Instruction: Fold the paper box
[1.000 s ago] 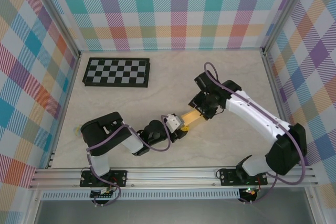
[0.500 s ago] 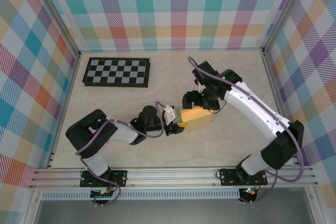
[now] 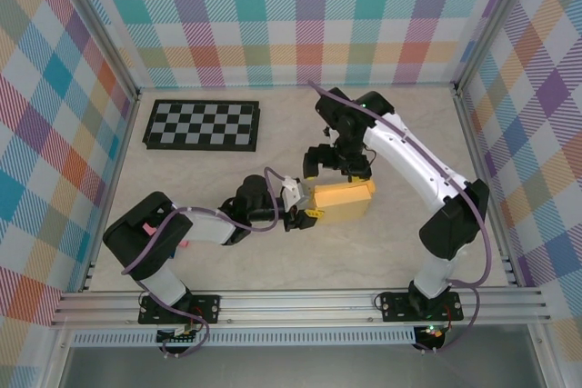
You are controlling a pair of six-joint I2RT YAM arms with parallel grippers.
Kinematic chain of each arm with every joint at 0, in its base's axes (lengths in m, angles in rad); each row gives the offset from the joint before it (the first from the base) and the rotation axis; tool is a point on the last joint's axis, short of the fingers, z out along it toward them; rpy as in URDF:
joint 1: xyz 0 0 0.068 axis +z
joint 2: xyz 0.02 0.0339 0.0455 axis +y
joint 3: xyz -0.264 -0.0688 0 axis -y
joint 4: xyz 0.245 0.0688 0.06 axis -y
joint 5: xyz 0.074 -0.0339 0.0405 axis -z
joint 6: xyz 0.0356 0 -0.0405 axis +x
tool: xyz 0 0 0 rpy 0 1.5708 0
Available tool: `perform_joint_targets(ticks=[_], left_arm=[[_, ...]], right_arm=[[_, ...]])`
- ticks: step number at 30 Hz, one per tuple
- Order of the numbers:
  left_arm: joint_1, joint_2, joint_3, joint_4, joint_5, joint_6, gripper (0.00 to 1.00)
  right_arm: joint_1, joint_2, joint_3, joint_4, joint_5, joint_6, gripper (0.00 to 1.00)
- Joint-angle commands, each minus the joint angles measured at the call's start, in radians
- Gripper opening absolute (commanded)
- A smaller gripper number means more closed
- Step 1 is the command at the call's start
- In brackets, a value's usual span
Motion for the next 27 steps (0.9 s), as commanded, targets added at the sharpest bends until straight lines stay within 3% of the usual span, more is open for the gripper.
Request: perform_joint_targets(ticks=[1,7,12,15,27], left_arm=[[0.023,-0.027,0.02,0.042,0.021,-0.002,0.47],[0.045,-0.024,0.042,0.01,0.045,-0.017,0.38],[0.048,-0.013,0.045,0.033,0.059,-0.04,0.39],[0.048,-0.01,0.041,0.048,0.066,-0.057,0.4],[0.058,0.021,0.075,0.039,0.092,-0.104,0.42]], right_arm=[[0.021,0.008,0.029,-0.121,0.099,0.034,1.0],[0.077,-0.004,0.016,-0.11,0.138,0.128,1.0],[0.093,-0.12,-0.167,0.139,0.049,0.333,1.0],[0.096,-0.185,-0.241,0.249,0.065,0.436,1.0],[0.106,-0.217,-0.362,0.394,-0.009,0.503,1.0]])
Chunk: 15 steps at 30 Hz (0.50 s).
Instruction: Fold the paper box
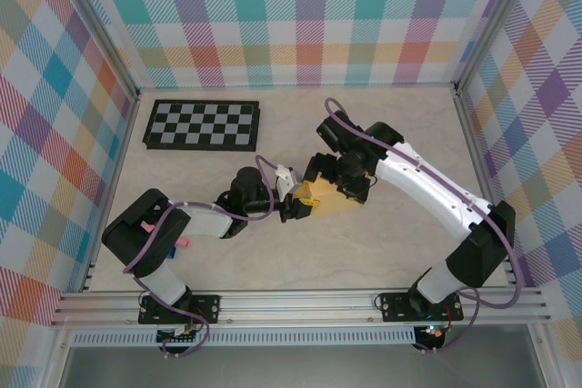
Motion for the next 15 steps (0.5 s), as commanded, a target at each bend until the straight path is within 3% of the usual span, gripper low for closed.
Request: perform_joint_targets(ticks=[1,7,15], left_arm=[[-0.004,0.016,0.055,0.03,0.052,-0.017,0.42],[0.024,0.058,0.081,0.024,0.075,-0.082,0.45],[0.031,0.111,0.184,-0.173,0.119,-0.08,0.45]], right_arm=[[0.02,0.009,-0.029,0.104,-0.094,0.024,1.0],[-0.024,-0.044,-0.004,0.095,-0.107,-0.02,0.96],[-0.066,-0.157,-0.229,0.262,-0.034,-0.33,0.86]])
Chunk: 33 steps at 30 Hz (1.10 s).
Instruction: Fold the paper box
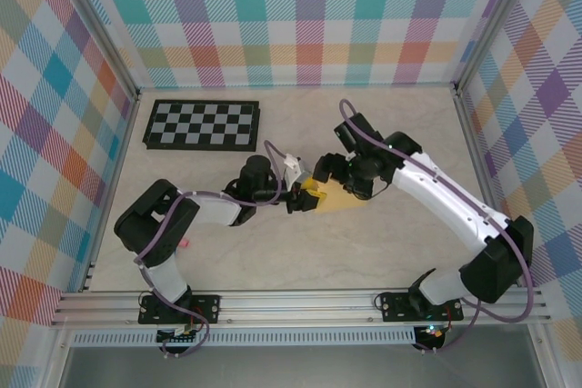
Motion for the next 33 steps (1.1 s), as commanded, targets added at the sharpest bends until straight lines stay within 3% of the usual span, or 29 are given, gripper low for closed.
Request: perform_joint_targets(ticks=[1,4,8,12,16,21,25,29,33], left_arm=[[0.009,0.018,0.039,-0.097,0.043,-0.018,0.45],[0.01,0.007,0.04,-0.171,0.004,0.029,0.44],[0.009,0.005,0.016,-0.189,-0.03,0.097,0.45],[0.009,0.035,0.025,-0.176,-0.025,0.107,0.44],[0.008,0.047,0.037,-0.129,0.005,0.012,0.44],[0.002,0.021,0.102,-0.265,0.032,-0.05,0.44],[-0.009,-0.013,0.092,-0.282,0.032,-0.073,0.45],[-0.02,-0.05,0.08,-0.271,0.028,-0.106,0.44],[-0.038,-0.101,0.073,-0.285,-0.014,-0.099,0.43]], right_arm=[[0.006,-0.028,-0.074,0.119,0.018,-0.175,0.85],[0.001,-0.066,-0.078,0.125,0.035,-0.186,0.85],[-0.056,-0.09,0.001,-0.01,0.045,-0.201,0.87],[-0.129,-0.086,0.013,-0.005,-0.054,-0.477,1.0],[-0.113,-0.146,-0.151,0.255,-0.119,-0.737,1.0],[-0.055,-0.406,-0.503,0.799,0.034,-1.006,1.0],[-0.048,-0.345,-0.453,0.742,0.107,-1.119,1.0],[-0.03,-0.372,-0.604,1.016,0.053,-1.256,1.0],[-0.029,-0.327,-0.577,0.992,0.003,-1.331,1.0]])
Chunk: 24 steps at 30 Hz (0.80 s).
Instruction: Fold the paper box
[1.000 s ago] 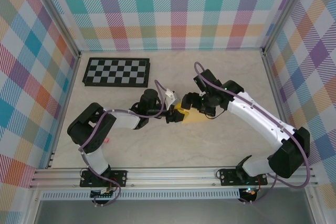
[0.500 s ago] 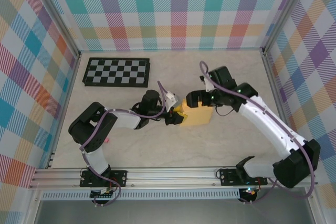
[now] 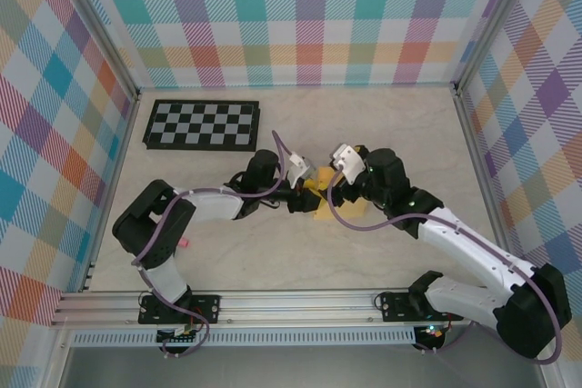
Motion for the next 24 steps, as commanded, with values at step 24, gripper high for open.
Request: perform_joint_targets(ticks=[24], left_arm=[[-0.058,-0.145,-0.085,0.138,-0.12,0.066,0.42]], right_arm=[[0.005,0.069,0.046,0.011,0.056,0.019,1.0]])
